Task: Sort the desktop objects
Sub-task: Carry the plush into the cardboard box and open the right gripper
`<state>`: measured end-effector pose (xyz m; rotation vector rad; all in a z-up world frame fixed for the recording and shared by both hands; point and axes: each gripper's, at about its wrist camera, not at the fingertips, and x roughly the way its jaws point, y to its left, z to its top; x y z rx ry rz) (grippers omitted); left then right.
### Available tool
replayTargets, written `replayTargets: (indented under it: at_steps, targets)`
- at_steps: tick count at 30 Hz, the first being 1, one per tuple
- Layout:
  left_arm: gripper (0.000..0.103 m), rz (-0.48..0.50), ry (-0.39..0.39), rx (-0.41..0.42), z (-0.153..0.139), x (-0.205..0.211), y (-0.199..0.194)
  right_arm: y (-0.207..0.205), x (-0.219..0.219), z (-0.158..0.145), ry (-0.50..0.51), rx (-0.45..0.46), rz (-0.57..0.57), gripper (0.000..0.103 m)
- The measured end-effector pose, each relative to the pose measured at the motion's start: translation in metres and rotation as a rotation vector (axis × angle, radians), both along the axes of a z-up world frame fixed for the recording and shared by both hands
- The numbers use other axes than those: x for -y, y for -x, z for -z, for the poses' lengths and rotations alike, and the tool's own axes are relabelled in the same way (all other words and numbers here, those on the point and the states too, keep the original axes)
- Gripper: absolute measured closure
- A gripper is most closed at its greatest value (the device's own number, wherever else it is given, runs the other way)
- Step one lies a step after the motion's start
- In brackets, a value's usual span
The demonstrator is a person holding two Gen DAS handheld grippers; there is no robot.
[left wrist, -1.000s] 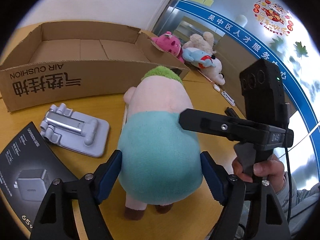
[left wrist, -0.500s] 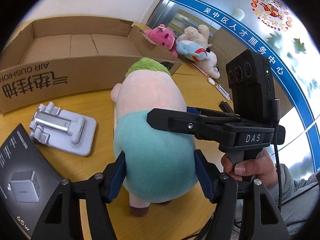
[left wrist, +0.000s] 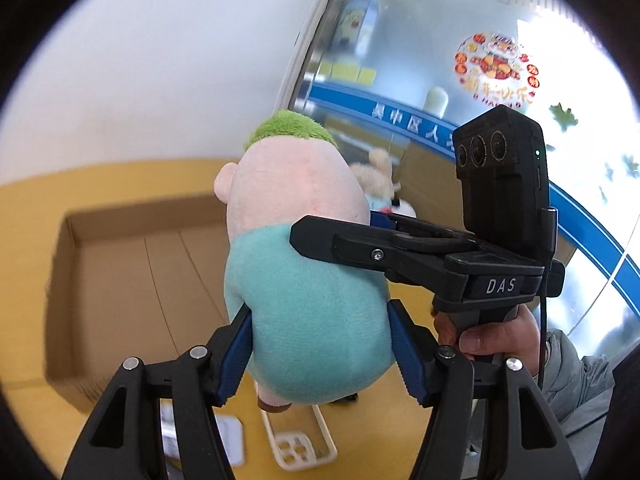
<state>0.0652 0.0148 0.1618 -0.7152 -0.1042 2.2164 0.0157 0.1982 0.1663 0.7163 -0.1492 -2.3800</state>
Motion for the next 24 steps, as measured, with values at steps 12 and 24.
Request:
replayTargets:
  at_steps: [12, 24]
  targets:
    - [0.039, -0.117, 0.000, -0.244, -0.090, 0.022, 0.041, 0.045, 0.038, -0.124, 0.028, -0.274, -0.119, 0.020]
    - [0.040, -0.239, 0.020, -0.068, -0.045, 0.082, 0.140, 0.172, 0.109, -0.089, 0.064, -0.100, -0.266, 0.019]
